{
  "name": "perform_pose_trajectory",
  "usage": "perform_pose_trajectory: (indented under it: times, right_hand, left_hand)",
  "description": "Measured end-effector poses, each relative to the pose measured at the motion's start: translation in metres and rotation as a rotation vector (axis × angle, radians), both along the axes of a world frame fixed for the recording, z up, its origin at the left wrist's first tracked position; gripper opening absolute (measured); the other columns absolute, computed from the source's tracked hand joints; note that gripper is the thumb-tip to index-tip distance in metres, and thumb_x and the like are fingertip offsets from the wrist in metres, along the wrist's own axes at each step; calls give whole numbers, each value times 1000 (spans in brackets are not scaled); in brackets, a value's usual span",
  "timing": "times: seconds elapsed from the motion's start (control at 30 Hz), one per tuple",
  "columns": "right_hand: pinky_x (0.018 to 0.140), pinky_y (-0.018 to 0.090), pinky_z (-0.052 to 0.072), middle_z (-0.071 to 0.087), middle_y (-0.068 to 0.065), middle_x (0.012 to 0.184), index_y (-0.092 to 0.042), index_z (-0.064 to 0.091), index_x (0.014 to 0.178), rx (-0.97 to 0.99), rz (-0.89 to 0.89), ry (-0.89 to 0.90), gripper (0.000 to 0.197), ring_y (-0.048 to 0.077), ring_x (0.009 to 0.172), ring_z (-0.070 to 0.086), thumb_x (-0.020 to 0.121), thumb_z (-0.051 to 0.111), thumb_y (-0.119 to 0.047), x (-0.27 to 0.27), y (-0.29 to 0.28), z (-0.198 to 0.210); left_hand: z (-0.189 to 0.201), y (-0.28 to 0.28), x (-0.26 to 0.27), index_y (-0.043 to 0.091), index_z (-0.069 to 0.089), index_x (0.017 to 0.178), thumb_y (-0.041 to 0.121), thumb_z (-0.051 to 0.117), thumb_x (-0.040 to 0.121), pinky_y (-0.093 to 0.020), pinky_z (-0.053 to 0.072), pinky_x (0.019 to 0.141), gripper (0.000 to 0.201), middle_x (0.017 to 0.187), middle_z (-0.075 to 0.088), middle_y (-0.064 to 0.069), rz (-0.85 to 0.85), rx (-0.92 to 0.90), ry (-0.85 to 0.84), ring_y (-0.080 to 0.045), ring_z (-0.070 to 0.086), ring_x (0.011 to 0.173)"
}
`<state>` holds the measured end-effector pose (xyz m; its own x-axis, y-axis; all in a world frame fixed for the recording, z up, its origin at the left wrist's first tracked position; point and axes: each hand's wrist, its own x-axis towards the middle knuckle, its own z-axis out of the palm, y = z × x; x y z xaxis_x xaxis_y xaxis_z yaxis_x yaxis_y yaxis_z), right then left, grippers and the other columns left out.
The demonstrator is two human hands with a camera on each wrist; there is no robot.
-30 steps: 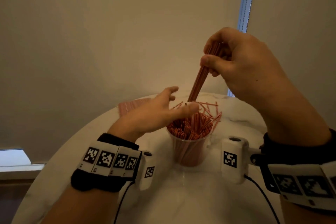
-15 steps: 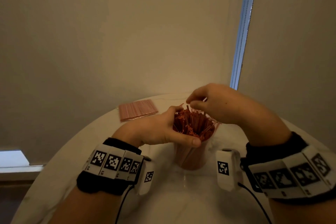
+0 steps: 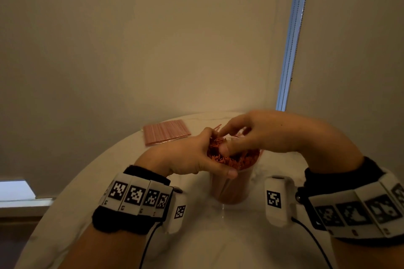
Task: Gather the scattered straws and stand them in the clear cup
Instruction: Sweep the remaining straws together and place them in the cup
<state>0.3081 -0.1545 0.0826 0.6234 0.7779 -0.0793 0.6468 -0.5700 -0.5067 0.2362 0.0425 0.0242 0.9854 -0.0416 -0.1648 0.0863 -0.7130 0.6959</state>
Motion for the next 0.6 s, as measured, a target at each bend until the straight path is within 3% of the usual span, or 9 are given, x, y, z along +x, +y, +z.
perform_pose_trajectory:
  times: [0.07,0.1,0.23,0.33,0.4,0.47,0.53,0.6]
  right_hand:
    - [91,34,52,62,-20,109,-51,64,117,-147,25,20,57,9,102,59,64,82,-61,-1,-2,0]
    - [90,35,53,63,-19,108,-50,65,113,-161,26,14,53,9,100,60,64,84,-57,-2,-2,-1]
    - [59,23,53,72,-10,83,-34,70,90,14,-74,-79,18,6,69,70,79,80,-43,0,13,-10]
    - [47,20,50,72,-5,74,-25,70,85,158,-200,-119,14,8,54,70,84,77,-37,-1,29,-18]
    - [54,23,52,70,-8,82,-30,72,91,168,-208,-194,20,8,64,67,83,74,-49,-3,32,-18]
    - [66,28,53,65,-12,93,-38,70,101,103,-141,-225,34,7,81,61,76,74,-61,-5,31,-17]
    - [65,28,49,61,-15,94,-40,68,102,16,-78,-203,33,7,85,58,76,75,-57,-6,30,-16]
    - [65,28,50,63,-12,93,-35,70,94,12,-112,-249,18,11,84,59,82,74,-48,-5,33,-18]
  left_hand:
    - [1,1,-1,37,44,128,63,92,57,-36,60,78,90,112,66,8,-1,-6,-5,-9,63,94]
    - [1,0,-1,38,46,127,62,92,57,-36,60,79,86,111,66,8,-3,-9,-6,-9,63,93]
    - [3,0,0,37,44,131,55,95,58,-39,61,82,91,116,67,6,6,-43,-7,-12,67,100]
    - [2,0,-1,43,28,143,50,98,55,-40,63,85,112,124,64,7,32,-101,-7,-15,65,112]
    - [2,-1,-2,43,24,147,52,97,51,-34,62,82,121,126,61,9,46,-102,3,-14,63,114]
    - [3,-1,-1,32,34,143,54,96,49,-34,63,82,115,124,62,9,53,-80,13,-13,62,112]
    - [3,0,0,26,42,134,55,96,50,-38,63,83,104,120,63,8,54,-59,16,-13,63,109]
    - [4,0,0,29,45,130,58,96,51,-36,63,81,99,117,63,7,54,-42,13,-13,64,106]
